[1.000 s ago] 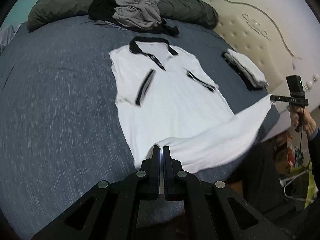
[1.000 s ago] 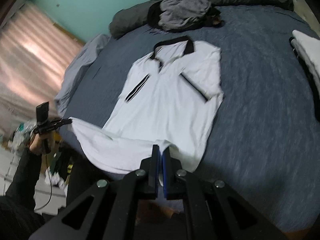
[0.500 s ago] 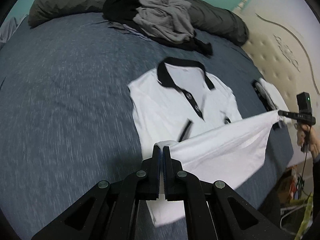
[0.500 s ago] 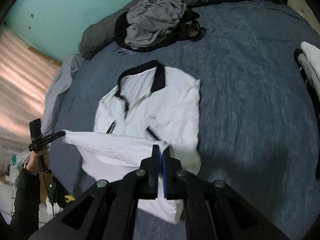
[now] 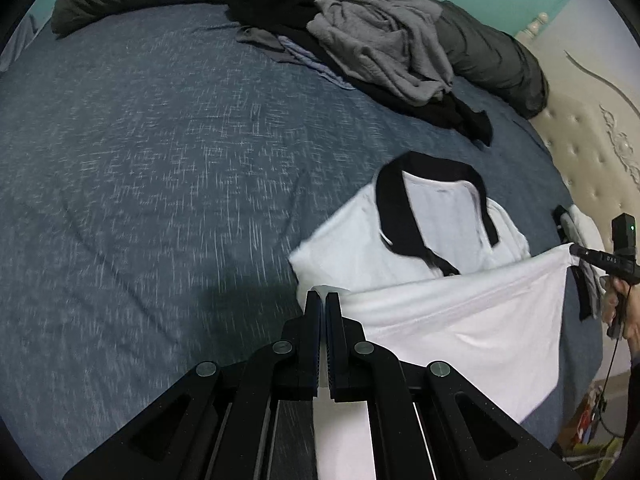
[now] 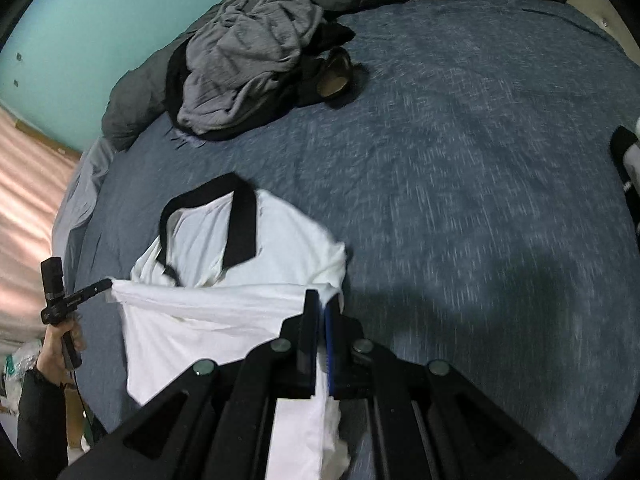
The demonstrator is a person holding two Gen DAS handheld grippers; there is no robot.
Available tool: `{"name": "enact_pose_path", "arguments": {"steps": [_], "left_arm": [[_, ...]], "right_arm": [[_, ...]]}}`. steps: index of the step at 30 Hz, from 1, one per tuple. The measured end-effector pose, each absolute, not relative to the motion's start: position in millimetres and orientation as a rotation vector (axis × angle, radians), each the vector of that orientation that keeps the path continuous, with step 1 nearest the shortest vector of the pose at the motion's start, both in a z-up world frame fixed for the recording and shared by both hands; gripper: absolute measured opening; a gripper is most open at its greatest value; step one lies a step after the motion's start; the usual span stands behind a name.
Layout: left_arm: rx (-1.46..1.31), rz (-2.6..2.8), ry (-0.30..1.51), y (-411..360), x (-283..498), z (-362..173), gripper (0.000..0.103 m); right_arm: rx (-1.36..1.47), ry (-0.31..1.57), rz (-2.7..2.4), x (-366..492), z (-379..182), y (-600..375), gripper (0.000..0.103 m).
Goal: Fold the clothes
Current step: 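Lay the hem over the collar with both tools, folding the shirt in half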
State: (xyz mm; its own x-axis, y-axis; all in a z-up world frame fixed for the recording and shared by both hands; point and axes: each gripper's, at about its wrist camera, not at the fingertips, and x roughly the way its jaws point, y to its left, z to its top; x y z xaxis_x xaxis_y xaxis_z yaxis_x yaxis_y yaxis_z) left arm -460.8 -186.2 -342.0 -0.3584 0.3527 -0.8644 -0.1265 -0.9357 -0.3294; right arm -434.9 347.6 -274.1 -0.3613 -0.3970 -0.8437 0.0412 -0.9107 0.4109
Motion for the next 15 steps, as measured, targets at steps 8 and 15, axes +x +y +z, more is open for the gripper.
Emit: {"name": "enact_pose_path", "arguments": {"steps": [8, 15], "left_arm": [[-1.610, 2.371, -0.404, -194, -478, -380, 0.005], [-1.521, 2.469, -0.388, -202, -457, -359, 0.020]], "right_arm": [[1.636, -0.480, -2.401, -467, -318, 341, 0.003], [1.549, -0.484, -2.559, -462, -311, 350, 0.034]]}}
